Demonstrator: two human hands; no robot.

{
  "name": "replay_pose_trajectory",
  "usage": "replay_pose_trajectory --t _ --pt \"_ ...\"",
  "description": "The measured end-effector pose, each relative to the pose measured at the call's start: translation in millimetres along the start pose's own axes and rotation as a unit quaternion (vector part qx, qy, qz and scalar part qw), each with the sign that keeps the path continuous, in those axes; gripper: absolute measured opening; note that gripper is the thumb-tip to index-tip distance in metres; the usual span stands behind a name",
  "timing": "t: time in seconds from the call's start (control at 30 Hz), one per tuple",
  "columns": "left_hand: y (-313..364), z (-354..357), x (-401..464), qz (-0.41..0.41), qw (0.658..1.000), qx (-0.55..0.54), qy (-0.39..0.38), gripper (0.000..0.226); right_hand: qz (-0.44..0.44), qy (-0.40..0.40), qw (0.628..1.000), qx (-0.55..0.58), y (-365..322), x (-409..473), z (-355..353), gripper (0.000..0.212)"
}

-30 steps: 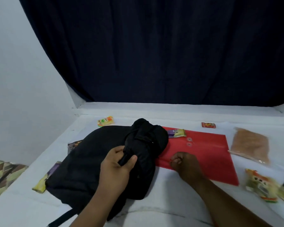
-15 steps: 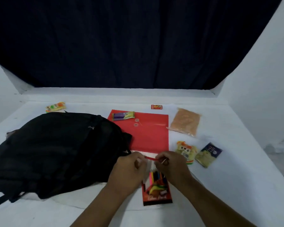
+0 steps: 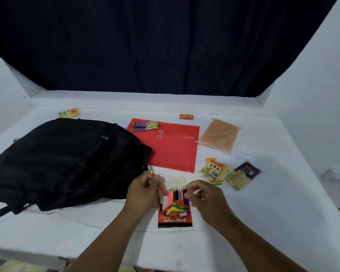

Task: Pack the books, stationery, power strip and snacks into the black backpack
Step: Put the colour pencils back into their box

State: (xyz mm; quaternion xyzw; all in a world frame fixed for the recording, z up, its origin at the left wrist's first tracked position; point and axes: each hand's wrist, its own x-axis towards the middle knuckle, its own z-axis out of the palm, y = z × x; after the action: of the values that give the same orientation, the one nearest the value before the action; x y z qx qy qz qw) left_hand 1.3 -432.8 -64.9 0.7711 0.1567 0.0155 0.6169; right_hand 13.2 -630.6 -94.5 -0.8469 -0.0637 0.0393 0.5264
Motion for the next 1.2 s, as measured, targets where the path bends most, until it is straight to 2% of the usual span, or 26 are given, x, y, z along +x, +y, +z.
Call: replay_pose_trajectory --t 0.07,0.1,0.2,0.3,0.4,0.5,0.6,0.73,0.9,1.07,1.2 --pt "-8.1 -2.6 1.4 0.049 0.998 0.036 -0.002 0.016 0.027 0.015 0.999 0.026 3.7 0.1 1.1 0.009" --pt "-15.6 -3.2 1.9 0.058 0.998 0.029 -0.007 0.004 0.040 0.027 0.998 0.037 4.7 -0.5 1.9 0.007" --pt "-41.5 -0.1 -0.9 0.088 0.995 0.035 0.005 0.029 0.067 0.065 0.994 0.055 9.8 -1.9 4.3 0.010" --pt "-52.4 5.3 -4.7 0.134 0.989 0.050 0.044 0.015 0.065 0.090 0.992 0.062 16.1 -4.6 5.4 0.014" --pt "-61.8 5.2 -0.8 0.160 0.985 0.055 0.032 0.015 0.033 0.092 0.995 0.027 21.3 -7.7 7.5 0.015" --pt "-69.3 1.5 2.2 0.221 0.967 0.120 0.042 0.012 0.011 0.096 0.995 0.022 24.4 -9.0 9.7 0.014" --pt "-76.6 -0.5 5.7 0.262 0.952 0.159 0.014 0.013 -0.020 0.104 0.994 0.016 29.1 -9.4 11.3 0.019" --pt "-79.3 -0.5 8.5 0.265 0.950 0.162 -0.015 0.031 -0.050 0.109 0.993 0.001 33.9 -9.6 12.4 0.025" --pt "-83.6 0.7 11.7 0.264 0.950 0.168 -0.008 0.027 -0.072 0.103 0.992 -0.029 40.9 -6.9 14.4 0.026" --pt "-88.9 0.9 15.3 0.214 0.962 0.168 -0.025 0.054 -0.083 0.106 0.990 -0.032 42.6 -6.0 16.3 0.030" --pt "-90.2 -0.6 15.5 0.228 0.949 0.212 -0.040 0.054 -0.082 0.109 0.990 -0.040 43.5 -5.9 17.7 0.032"
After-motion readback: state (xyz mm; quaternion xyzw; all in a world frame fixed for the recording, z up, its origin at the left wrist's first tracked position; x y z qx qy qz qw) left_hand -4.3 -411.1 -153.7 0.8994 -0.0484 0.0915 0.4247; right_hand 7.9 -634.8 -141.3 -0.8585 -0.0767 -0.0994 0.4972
